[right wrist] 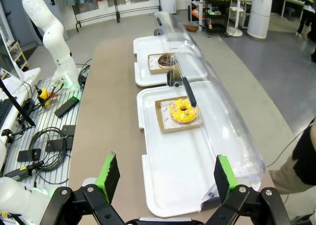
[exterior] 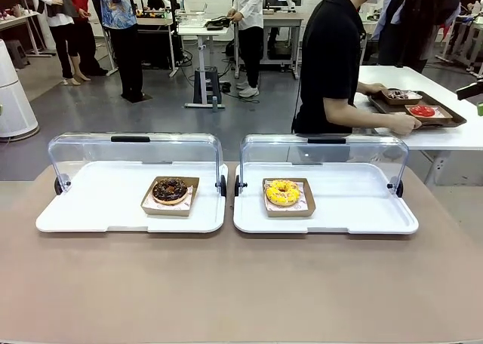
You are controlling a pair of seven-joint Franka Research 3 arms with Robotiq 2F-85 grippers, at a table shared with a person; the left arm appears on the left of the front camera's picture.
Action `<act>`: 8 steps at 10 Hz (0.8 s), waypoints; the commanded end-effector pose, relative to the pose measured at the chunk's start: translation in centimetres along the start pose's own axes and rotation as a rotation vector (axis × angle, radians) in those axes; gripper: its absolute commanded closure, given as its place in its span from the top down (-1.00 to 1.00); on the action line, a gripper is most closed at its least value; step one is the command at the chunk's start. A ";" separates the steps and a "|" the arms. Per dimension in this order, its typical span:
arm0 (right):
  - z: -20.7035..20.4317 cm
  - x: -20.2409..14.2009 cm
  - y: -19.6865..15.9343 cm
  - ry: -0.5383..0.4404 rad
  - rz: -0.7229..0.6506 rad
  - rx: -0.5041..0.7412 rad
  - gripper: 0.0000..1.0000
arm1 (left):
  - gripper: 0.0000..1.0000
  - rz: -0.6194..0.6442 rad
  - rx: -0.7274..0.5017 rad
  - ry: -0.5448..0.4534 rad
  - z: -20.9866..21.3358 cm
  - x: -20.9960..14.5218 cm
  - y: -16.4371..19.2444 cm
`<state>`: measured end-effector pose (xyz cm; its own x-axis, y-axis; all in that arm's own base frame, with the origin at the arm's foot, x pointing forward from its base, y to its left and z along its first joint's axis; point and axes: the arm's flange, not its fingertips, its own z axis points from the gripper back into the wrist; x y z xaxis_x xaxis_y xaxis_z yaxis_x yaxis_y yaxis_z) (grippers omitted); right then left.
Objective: Provide the desired donut to the person.
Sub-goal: Place the picked Paper togo box onto the Handle tray extended by the person.
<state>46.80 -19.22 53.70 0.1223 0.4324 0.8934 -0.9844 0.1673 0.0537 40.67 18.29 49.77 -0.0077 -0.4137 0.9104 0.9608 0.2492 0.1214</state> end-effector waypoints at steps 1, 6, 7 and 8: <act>-0.1 0.0 0.0 -0.005 0.006 0.009 1.00 | 1.00 -0.010 -0.002 -0.009 0.1 -0.2 -0.1; -0.1 0.0 0.0 -0.005 0.006 0.009 1.00 | 1.00 -0.010 -0.002 -0.009 0.1 -0.2 -0.1; -0.1 0.0 0.0 -0.005 0.006 0.009 1.00 | 1.00 -0.010 -0.002 -0.009 0.1 -0.2 -0.1; -0.1 0.0 0.0 -0.005 0.006 0.009 1.00 | 1.00 -0.010 -0.002 -0.009 0.1 -0.2 -0.1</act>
<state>46.80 -19.22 53.70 0.1222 0.4324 0.8934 -0.9844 0.1673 0.0537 40.67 18.29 49.76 -0.0077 -0.4135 0.9105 0.9609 0.2490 0.1212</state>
